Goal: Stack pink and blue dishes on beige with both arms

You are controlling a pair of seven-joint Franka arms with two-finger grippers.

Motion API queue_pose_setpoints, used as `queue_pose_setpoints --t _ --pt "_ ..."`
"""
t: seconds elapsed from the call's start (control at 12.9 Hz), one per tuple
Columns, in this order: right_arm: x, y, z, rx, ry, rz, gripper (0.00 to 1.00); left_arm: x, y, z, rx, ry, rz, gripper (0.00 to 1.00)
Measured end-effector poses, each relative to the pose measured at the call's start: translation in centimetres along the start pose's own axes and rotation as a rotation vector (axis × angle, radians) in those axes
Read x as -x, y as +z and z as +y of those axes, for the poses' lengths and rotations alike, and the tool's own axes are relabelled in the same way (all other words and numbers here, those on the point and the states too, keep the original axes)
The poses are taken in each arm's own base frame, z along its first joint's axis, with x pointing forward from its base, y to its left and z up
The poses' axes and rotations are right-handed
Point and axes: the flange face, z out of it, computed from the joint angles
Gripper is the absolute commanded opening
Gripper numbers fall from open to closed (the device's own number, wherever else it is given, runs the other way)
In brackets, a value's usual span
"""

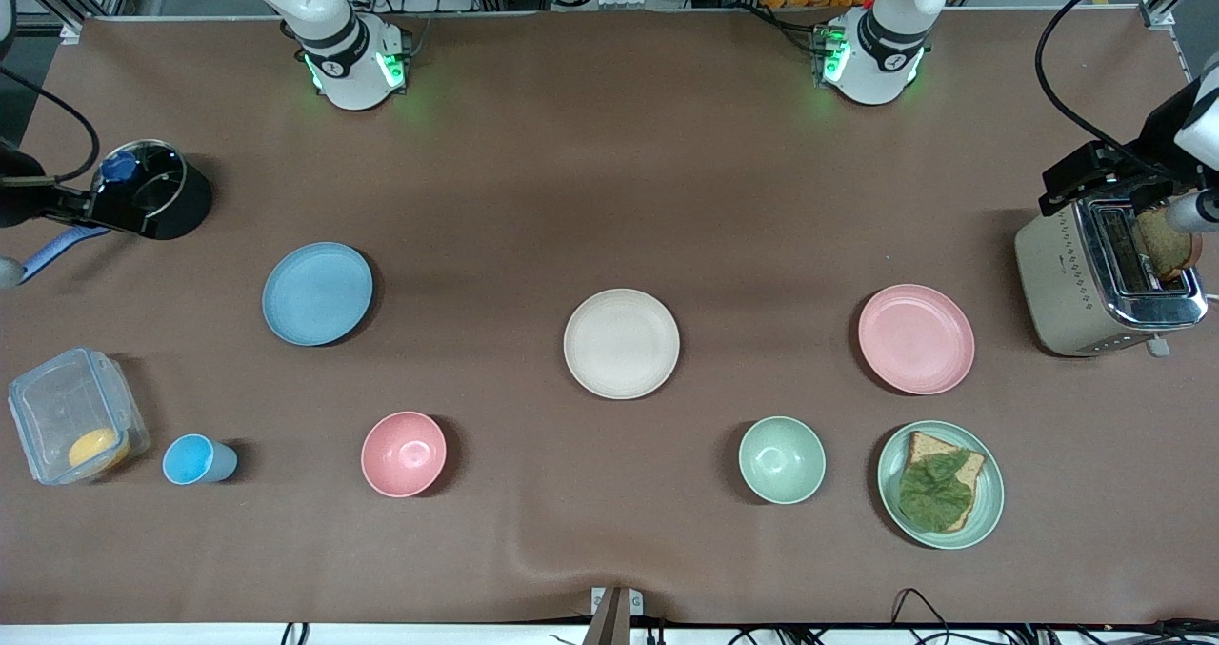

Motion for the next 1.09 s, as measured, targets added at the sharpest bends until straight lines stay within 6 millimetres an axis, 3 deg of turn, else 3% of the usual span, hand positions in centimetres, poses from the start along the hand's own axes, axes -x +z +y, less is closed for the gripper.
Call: queue_pose_setpoints --t 0.31,0.62,1.09 --pt "0.0 -0.5 1.5 -0.002 -0.015 0.011 1.0 -0.2 0.8 -0.6 -0.002 -0.012 -0.015 1.0" --pt "0.1 -0.7 1.6 -0.003 -0.014 0.017 1.0 -0.9 2.4 -2.0 -0.005 -0.037 -0.046 1.0" --pt "-0.2 -0.9 1.1 -0.003 -0.024 0.042 1.0 -1.0 3.4 -0.1 -0.008 -0.013 -0.064 1.0"
